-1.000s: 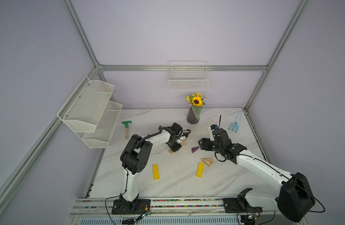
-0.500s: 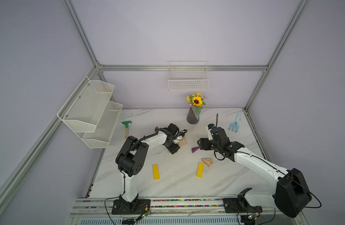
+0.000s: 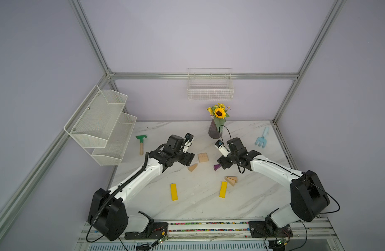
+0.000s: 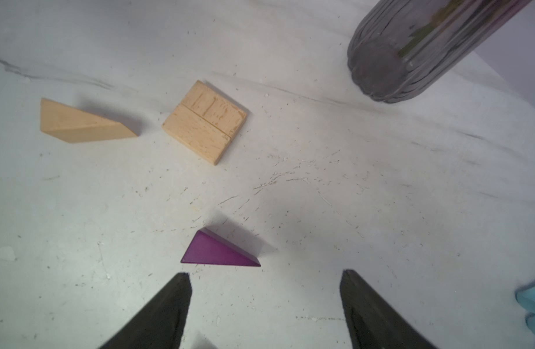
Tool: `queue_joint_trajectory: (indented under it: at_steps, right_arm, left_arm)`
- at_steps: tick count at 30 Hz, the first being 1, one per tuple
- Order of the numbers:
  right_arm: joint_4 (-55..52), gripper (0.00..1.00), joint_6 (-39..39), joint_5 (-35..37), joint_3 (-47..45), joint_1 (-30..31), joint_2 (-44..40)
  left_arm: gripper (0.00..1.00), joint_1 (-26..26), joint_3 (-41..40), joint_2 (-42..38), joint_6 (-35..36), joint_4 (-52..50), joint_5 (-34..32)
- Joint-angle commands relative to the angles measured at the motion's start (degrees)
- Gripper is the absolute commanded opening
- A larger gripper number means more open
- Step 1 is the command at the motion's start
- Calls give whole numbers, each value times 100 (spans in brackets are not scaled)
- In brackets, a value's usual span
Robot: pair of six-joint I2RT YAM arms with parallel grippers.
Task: Assemble a small pinwheel with building blocks
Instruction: Pick up the building block from the center of the board.
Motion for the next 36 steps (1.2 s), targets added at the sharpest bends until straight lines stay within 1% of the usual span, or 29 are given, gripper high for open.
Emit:
queue_joint_trajectory:
  at_steps: [1, 6, 12, 19, 29, 32, 34, 36]
  right_arm:
    - [-28, 82, -748, -127, -34, -32, 110]
    - [-91, 82, -1061, -110, -35, -31, 342]
    - [-57, 82, -1304, -223, -112, -8, 526]
    - [129, 80, -1259, -158, -102, 21, 705]
    - [310, 73, -1061, -269, 77, 143, 1153]
    - [371, 67, -987, -283, 152, 144, 1270]
    - [322, 57, -917, -302, 238, 144, 1374]
    - [315, 46, -822, -359, 311, 144, 1469]
  left_arm:
    - [85, 71, -392, -388, -564, 219, -106]
    - [87, 166, -667, -810, -621, 174, -23]
    - [89, 205, -905, -956, -730, 341, 28]
    - [91, 256, -1052, -932, -840, 689, 458]
    - [92, 275, -1068, -902, -947, 816, 581]
    - [92, 272, -1130, -958, -976, 826, 563]
    - [93, 274, -1157, -998, -994, 810, 568]
    - [93, 277, -1190, -1020, -1000, 814, 568]
